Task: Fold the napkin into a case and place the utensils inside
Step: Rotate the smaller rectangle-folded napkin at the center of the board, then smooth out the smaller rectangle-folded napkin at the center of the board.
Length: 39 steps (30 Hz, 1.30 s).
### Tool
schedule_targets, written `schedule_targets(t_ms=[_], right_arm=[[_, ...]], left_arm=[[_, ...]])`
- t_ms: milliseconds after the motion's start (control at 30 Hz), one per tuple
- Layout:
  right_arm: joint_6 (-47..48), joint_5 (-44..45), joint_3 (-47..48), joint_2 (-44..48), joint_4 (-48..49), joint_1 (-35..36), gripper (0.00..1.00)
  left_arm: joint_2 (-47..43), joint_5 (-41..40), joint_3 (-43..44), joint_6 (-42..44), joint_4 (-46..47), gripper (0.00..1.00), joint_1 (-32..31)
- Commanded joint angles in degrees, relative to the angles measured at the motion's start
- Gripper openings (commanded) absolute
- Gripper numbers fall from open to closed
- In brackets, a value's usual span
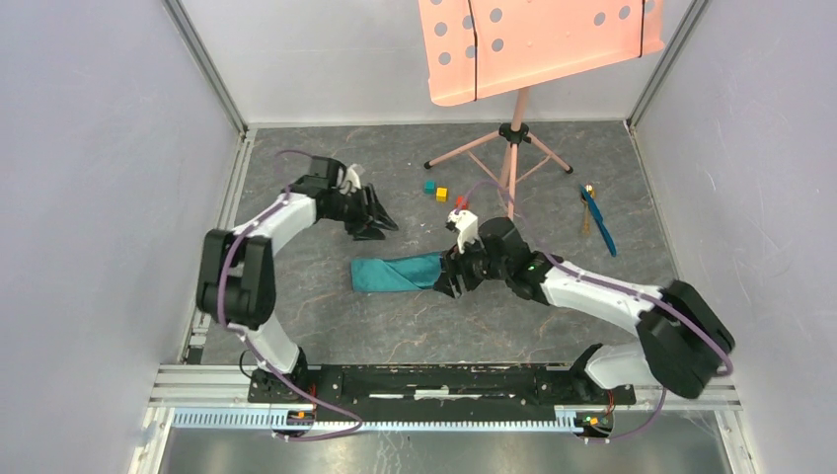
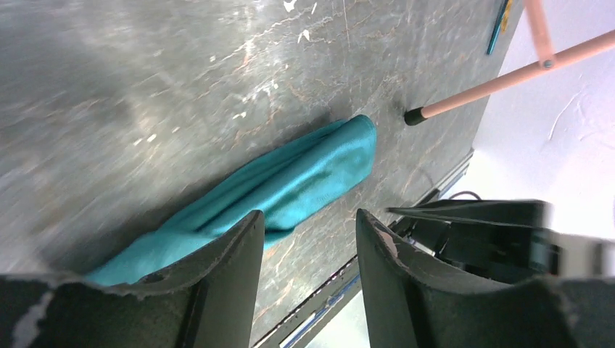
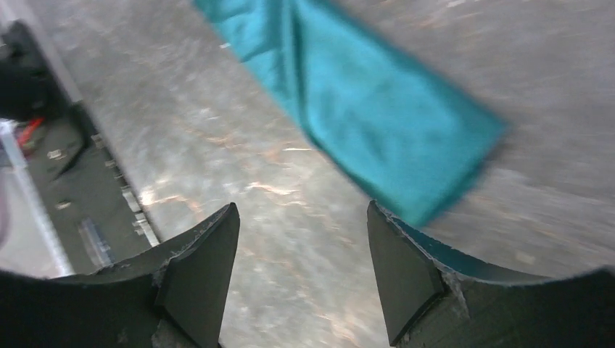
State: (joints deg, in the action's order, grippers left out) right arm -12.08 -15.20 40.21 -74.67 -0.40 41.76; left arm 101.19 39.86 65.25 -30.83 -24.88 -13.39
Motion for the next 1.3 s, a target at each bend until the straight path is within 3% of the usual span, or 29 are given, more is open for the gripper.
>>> schedule_targets(t_ms=[0,100,233,600,967,1267], right_arm=[[-13.4,-15.6,-0.6,-7.3,20.2,1.5,0.7],[-18.9,-20.0,3.6,-15.1,28.9,1.5,0.7],[-19.4,-22.1,10.4,-24.8,30.1,0.6,0.71],[-10.4,-17.2,9.6,-34.4,25.1,-5.0,0.71],[-3.1,-13.2,16.1,-24.4,9.5,-3.2,0.73],[-9.5,-16.4,4.3,-22.6,19.2,-1.9,0.72]], left_arm=[[-11.6,-4.4,-5.6,4.2,-5.6,0.56,3.2],[-16.6,-6.6,-14.2,-3.7,-0.9,0.53,3.8],[-22.8,-7.8,-25.3,-13.1,13.6,0.55,6.1],[-14.4,-12.9,-25.4,-8.8,17.3,0.56,7.1],[-22.3,-8.7,-19.3,-7.8,9.2,0.61,7.1],[-15.8,-13.0,-23.0,-6.8,11.3,0.61,7.1]])
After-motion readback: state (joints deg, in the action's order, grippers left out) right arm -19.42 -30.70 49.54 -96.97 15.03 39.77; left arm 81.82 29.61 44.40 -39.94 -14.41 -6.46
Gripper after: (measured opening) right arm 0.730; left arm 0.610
